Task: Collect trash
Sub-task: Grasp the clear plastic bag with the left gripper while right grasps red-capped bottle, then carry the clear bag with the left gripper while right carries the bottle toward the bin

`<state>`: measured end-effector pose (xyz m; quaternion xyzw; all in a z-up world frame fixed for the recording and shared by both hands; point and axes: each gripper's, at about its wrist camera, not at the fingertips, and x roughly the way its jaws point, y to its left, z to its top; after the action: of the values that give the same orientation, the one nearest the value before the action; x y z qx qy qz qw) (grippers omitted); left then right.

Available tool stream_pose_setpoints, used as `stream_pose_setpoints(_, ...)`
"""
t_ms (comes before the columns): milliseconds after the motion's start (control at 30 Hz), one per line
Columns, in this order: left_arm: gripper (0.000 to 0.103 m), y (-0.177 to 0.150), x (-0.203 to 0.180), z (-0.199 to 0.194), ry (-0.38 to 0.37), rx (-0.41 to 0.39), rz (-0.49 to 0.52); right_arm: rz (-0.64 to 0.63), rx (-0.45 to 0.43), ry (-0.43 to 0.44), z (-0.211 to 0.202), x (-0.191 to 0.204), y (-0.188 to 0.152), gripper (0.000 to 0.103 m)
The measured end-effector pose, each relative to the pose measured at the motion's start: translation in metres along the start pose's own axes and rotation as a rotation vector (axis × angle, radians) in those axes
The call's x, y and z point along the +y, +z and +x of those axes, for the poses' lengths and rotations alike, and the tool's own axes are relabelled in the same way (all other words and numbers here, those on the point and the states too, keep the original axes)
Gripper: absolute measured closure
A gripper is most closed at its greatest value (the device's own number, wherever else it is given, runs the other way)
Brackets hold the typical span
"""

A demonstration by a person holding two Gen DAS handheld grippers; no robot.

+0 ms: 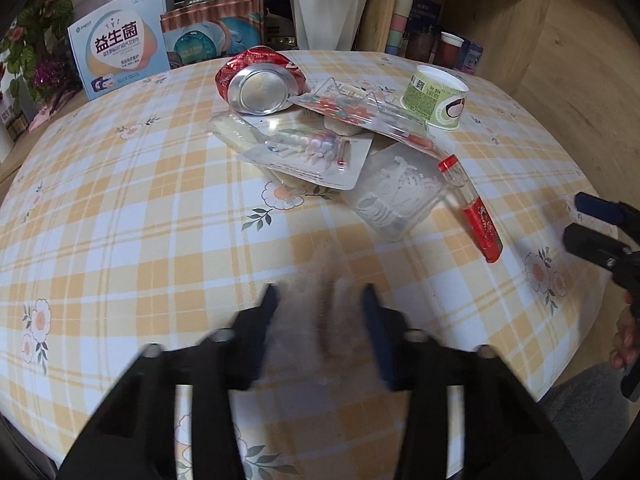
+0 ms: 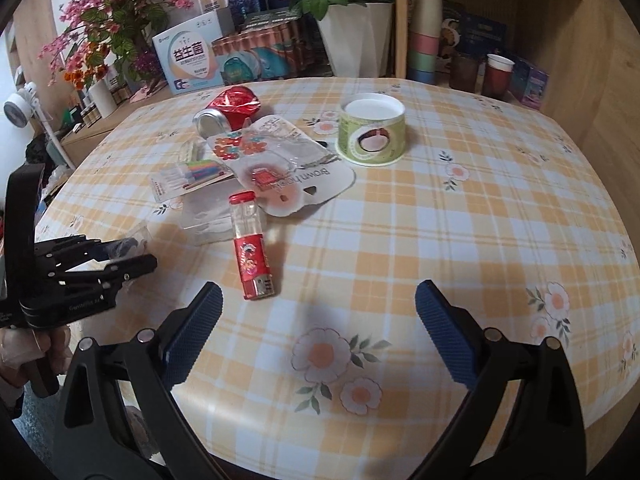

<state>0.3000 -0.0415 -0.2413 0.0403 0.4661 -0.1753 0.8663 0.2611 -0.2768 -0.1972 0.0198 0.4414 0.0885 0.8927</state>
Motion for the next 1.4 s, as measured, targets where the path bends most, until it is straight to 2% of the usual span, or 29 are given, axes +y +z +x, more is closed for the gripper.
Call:
stream_pose_setpoints(67,0.073,-0.001,0.005,-0.003,-0.025,0.000,-0.015,-0.007,0.010,0.026,0.008,0.003,0.004,0.018)
stream_pose_setpoints(167,0.079,-0.003,0.008,-0.012,-0.025,-0.025,-0.012,-0.016,0.022,0.052,0.018,0.009,0.009,0.021)
stream_pose_setpoints(267,0.081,-0.003,0.013,-0.022,-0.039,-0.045,-0.037,-0.040,0.042,0.071,0.032,0.016,0.015,0.027)
stream_pose_setpoints(400,0.083,-0.003,0.016,-0.037,-0.058,-0.071,-0.055,-0.060,0.050,0.097,0.045,0.027,0.024,0.042)
stream_pose_setpoints(633,0.084,-0.003,0.017,-0.057,-0.095,-0.100,-0.075,-0.054,0.088,0.109,0.068,0.039,0.037,0.057)
stream_pose_setpoints(700,0.084,-0.004,0.016,-0.063,-0.107,-0.107,-0.077,-0.055,0.107,0.103,0.072,0.041,0.036,0.069)
stream_pose_setpoints(767,0.084,-0.005,0.013,-0.069,-0.117,-0.115,-0.076,-0.054,0.118,0.097,0.071,0.041,0.033,0.077)
stream_pose_setpoints(1000,0.085,-0.011,0.001,-0.088,-0.150,-0.136,-0.068,-0.013,0.082,0.123,0.047,0.038,0.022,0.077)
stream_pose_setpoints(1400,0.085,-0.023,-0.019,-0.120,-0.188,-0.167,-0.050,0.025,-0.022,0.132,-0.026,0.036,0.000,0.077)
